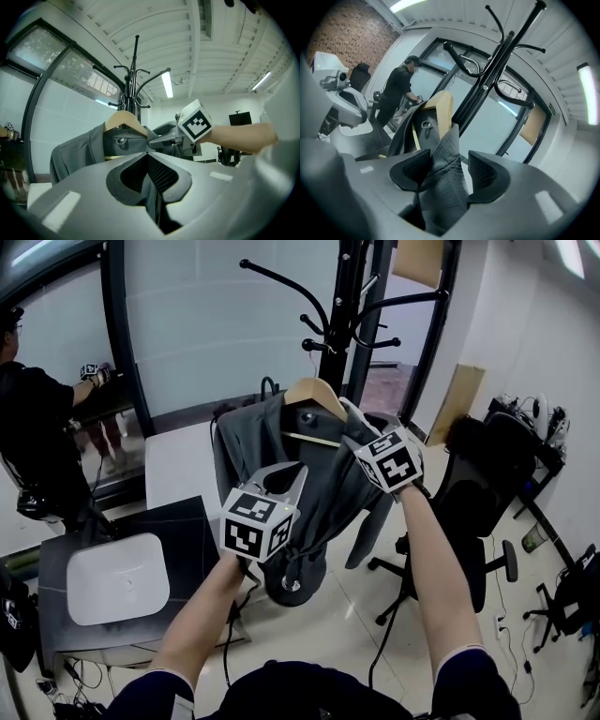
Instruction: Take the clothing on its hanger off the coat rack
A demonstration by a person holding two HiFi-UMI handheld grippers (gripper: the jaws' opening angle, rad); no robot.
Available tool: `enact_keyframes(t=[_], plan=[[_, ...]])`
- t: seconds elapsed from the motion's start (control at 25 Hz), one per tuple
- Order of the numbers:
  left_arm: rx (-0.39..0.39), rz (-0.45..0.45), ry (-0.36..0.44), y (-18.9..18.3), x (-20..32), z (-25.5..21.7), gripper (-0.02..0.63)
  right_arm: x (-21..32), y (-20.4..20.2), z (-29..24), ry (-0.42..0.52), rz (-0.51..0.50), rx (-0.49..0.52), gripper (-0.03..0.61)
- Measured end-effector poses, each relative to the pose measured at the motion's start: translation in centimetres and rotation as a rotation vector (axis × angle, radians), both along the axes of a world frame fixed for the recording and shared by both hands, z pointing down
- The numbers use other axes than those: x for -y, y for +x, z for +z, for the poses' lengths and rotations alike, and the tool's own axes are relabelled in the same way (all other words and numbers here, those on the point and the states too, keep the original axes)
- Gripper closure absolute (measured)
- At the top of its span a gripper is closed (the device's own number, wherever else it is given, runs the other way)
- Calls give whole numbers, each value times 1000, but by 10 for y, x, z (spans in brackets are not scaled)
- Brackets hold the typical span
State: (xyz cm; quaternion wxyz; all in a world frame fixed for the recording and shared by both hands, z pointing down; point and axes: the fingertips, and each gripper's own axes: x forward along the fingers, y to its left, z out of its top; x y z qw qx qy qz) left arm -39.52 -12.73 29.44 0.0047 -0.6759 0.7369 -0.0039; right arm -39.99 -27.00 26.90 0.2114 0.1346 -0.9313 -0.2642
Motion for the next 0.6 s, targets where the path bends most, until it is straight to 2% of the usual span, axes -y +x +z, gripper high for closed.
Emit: enact_keyframes(t=[0.08,0.16,0.6], plan=[[-1,-2,-2,-1,-1,1,601,2,-4,6,32,1,-42,369],[-2,-5,-5,-1,-2,2,601,5,-6,10,50,4,-68,454],[7,-23,-7,-11,-11,1,601,6,-5,10,99,1,-62,472]])
